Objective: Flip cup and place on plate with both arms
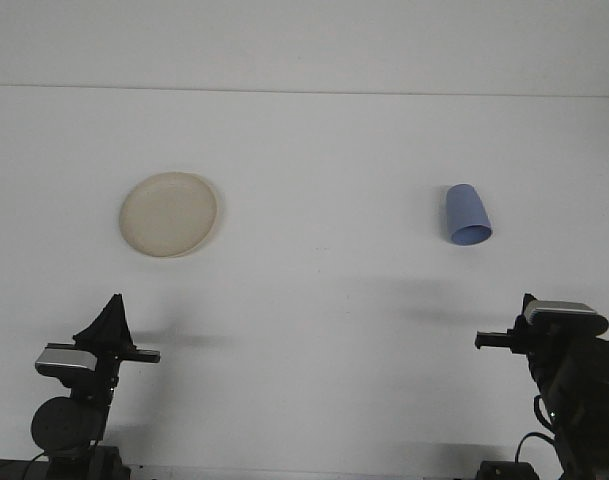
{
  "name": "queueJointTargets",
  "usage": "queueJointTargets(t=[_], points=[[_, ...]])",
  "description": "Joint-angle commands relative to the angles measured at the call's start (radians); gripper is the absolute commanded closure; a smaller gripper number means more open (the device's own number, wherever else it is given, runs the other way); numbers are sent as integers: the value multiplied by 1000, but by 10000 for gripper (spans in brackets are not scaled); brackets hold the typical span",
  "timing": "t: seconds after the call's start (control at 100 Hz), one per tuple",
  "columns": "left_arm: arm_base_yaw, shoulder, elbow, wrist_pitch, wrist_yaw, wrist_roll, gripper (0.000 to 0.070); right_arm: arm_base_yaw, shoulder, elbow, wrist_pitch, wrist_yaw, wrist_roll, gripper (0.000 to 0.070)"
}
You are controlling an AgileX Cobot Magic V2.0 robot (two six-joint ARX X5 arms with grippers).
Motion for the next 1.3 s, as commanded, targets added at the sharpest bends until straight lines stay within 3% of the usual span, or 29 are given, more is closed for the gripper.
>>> queueJointTargets(t=[0.0, 0.39, 0.43, 0.56, 0.63, 0.95, 1.29], points=[[-2, -2, -19, 11, 1, -2, 688, 0, 21, 16, 8, 0, 10, 700], [-2, -2, -19, 11, 1, -2, 688, 0, 30, 16, 5, 0, 10, 686], [-2, -2, -19, 11, 1, -2, 688, 0, 30, 16, 4, -1, 10, 642], [-2, -2, -19, 11, 1, -2, 688, 0, 30, 16, 2, 0, 10, 275], [-2, -2, -19, 11, 1, -2, 688, 0, 30, 16, 2, 0, 10, 180], [-2, -2, -19, 11, 1, -2, 688, -1, 79, 16, 43, 3, 8, 179], [-2, -2, -19, 11, 1, -2, 688, -2, 298, -5, 359, 0, -37, 179]])
